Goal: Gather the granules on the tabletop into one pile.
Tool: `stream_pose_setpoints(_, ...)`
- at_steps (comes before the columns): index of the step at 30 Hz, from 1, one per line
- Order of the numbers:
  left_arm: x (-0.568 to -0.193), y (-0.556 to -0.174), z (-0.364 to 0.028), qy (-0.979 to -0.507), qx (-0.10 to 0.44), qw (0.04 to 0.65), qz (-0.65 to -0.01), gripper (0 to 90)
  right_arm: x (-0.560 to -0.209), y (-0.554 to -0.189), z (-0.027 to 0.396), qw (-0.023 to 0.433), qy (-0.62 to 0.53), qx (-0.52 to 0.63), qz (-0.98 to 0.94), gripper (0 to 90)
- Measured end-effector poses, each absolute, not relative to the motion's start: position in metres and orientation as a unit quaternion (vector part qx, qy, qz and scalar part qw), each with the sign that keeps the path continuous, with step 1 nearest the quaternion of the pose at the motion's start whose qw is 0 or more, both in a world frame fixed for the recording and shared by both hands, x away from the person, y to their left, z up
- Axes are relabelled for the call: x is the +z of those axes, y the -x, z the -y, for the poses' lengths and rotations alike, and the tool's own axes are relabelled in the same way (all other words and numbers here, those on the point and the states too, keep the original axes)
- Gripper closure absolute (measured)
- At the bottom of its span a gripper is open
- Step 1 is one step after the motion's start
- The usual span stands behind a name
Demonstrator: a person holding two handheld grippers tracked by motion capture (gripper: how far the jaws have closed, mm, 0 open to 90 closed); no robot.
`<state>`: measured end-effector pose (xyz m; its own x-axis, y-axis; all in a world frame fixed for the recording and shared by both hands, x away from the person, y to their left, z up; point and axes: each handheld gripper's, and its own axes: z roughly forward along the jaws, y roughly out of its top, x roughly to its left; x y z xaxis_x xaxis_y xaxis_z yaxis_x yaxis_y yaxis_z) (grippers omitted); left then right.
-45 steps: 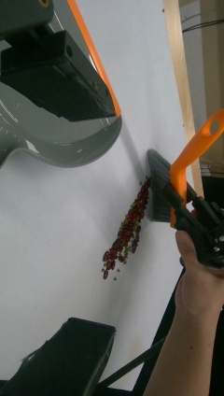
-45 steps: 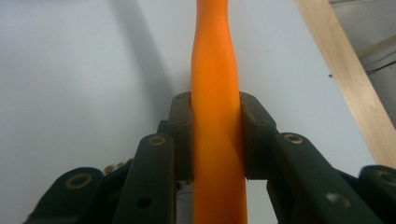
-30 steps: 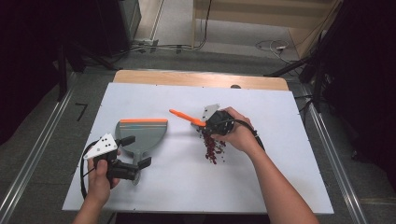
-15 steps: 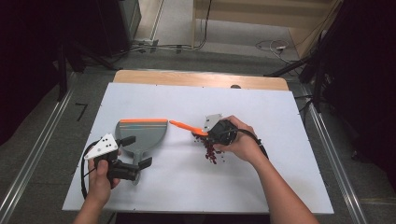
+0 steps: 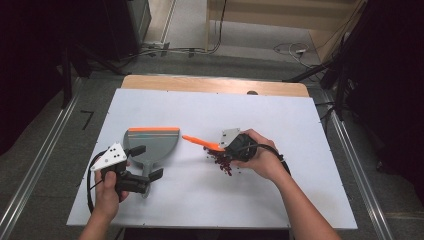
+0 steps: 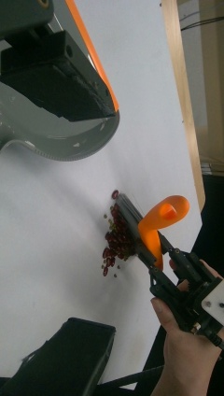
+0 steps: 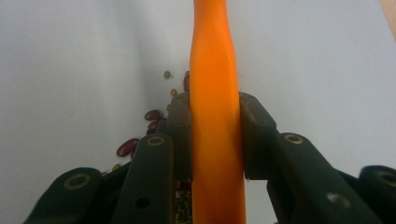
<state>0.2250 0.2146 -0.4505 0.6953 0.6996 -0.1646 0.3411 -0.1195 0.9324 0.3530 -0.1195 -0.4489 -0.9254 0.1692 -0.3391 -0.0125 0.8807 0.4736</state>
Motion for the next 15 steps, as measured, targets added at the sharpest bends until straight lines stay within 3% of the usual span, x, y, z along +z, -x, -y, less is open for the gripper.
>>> stream_pose_setpoints(11,-0.45,-0.225,-0.215,-0.731,0.16,0.56,-0.356,0.0,-0.428,-0.35,0.122,0.196,-0.075,0.278,-0.937,68.8)
stream_pose_setpoints(15,-0.451,-0.226,-0.215,-0.732,0.159,0.559,-0.356,0.0,-0.413,-0.345,0.113,0.158,-0.15,0.308,-0.926,68.7)
